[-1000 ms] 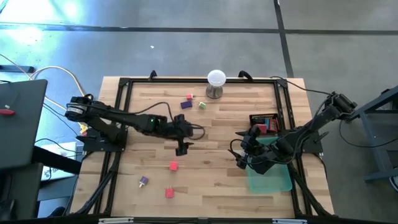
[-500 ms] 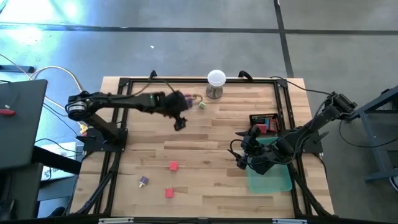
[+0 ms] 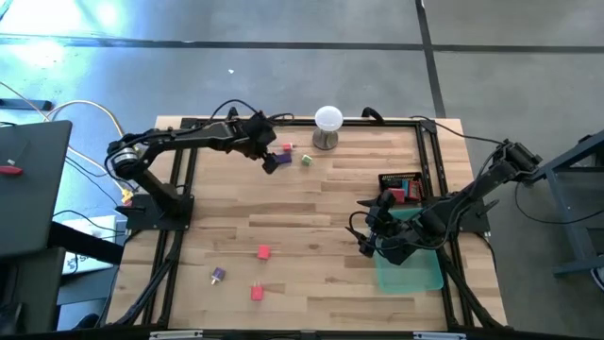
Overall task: Pick & Place Office items
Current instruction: Put the violet digital clock into the black basket
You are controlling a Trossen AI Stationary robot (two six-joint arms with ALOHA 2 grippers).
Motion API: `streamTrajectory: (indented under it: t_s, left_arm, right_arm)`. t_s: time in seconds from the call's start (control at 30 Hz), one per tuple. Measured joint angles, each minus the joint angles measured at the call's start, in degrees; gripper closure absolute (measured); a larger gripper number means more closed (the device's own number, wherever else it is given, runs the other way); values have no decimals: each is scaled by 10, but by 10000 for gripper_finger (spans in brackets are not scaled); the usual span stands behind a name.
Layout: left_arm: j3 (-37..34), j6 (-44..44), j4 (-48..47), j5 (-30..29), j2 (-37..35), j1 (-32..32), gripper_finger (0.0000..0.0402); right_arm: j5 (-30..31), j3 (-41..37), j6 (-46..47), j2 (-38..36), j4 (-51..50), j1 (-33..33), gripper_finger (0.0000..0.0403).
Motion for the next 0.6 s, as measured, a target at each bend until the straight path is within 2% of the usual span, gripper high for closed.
streamTrajectory:
  t_s: [0.2, 0.47, 0.6]
  left_arm:
    - [0, 44, 45, -47, 52, 2, 108]
    - [0, 114, 74, 12, 79, -7, 108]
    - [0, 138, 93, 9, 81, -13, 108]
  right_arm:
    - [0, 0, 0, 0, 0, 0, 29]
    - [0, 0, 0, 0, 0, 0, 29]
    - [2, 0, 0, 0, 0, 0, 29]
